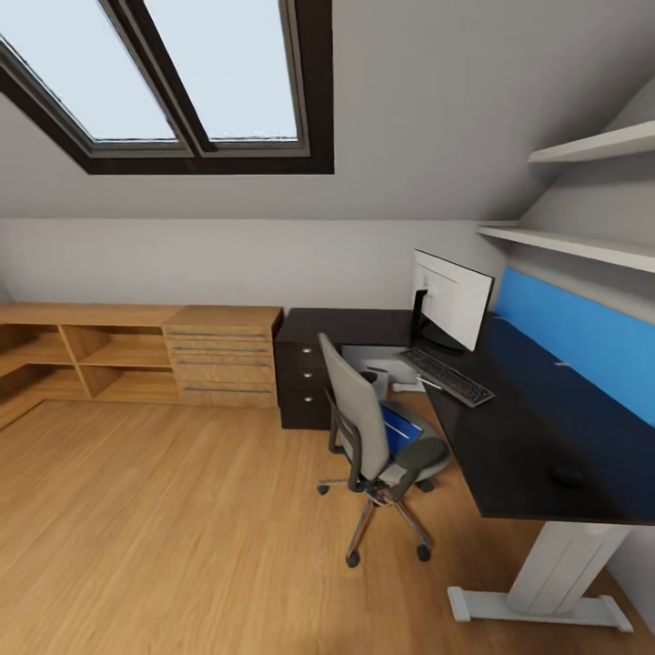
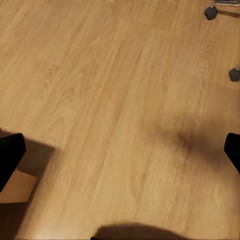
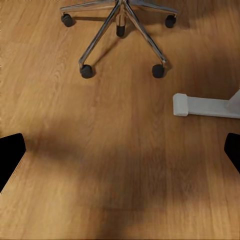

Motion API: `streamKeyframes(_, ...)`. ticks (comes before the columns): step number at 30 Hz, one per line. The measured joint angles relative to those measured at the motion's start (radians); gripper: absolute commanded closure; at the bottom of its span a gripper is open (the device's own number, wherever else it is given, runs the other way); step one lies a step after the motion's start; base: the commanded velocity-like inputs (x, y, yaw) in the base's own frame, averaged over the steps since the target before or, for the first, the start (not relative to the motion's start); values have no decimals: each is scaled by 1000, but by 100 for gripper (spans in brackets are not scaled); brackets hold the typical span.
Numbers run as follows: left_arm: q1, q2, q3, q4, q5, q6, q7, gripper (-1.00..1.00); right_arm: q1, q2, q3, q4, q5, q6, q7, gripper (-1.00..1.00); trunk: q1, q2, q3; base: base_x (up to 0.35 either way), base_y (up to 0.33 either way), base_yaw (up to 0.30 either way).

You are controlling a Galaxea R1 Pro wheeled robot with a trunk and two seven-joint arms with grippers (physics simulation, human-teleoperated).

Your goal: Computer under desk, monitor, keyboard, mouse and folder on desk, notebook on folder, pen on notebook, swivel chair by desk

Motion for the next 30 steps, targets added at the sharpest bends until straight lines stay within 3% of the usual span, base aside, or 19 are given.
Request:
streamKeyframes(5, 0, -1, -12, 0, -1, 0, 0, -100, 0, 0, 0, 0, 0, 0, 1, -100, 0, 0, 0, 84, 85, 0)
streamKeyframes(11, 0, -2, -75, -2, -32, 2, 5, -100, 0, 0, 2, 1, 1, 0, 1, -100, 0, 0, 0, 8, 8, 0)
streamKeyframes(14, 0, -18, -101, -2, -43, 4, 6, -100, 0, -1, 1, 2, 1, 0, 1, -100, 0, 0, 0, 0, 0, 0)
streamKeyframes(21, 0, -26, -108, -2, -43, 10, 8, -100, 0, -2, 1, 4, 1, 0, 1, -100, 0, 0, 0, 0, 0, 0)
streamKeyframes(30, 0, -27, -111, -2, -42, 13, 10, -100, 0, -3, 0, 5, 0, 1, 1, -100, 31, -56, -25, 0, 0, 0)
